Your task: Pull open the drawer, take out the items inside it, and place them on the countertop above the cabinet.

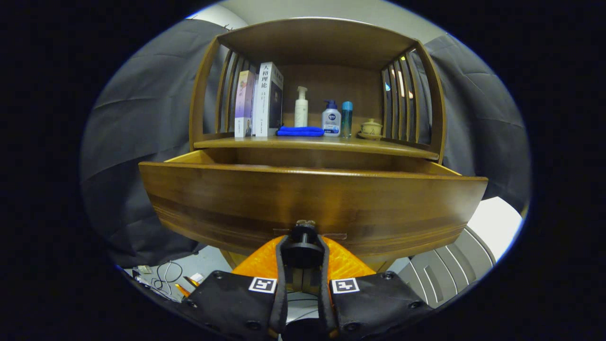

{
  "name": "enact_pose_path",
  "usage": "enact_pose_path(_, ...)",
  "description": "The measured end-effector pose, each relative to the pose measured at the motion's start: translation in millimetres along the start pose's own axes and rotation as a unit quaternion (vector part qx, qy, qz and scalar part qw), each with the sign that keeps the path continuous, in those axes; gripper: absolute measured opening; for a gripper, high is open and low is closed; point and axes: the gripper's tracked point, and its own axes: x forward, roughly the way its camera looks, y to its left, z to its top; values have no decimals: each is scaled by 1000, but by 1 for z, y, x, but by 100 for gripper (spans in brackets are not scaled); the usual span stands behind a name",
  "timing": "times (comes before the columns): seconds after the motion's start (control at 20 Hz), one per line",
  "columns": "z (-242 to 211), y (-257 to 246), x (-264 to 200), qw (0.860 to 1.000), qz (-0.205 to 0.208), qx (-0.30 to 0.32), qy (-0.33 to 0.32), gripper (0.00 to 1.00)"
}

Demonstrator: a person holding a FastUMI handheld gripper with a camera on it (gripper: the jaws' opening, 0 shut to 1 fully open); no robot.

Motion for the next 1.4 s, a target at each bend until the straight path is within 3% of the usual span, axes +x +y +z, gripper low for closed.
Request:
enact_pose_path(0.85, -5, 5, 0, 999, 37, -7, 9, 28)
enact_pose_path(1.1, -8, 5, -9, 999, 48, -9, 16, 50)
enact_pose_path(1.25, -1, -6, -15, 998, 57, -21, 13, 100)
enact_pose_path(1.4, 19, -20, -29, 999, 51, -18, -3, 98)
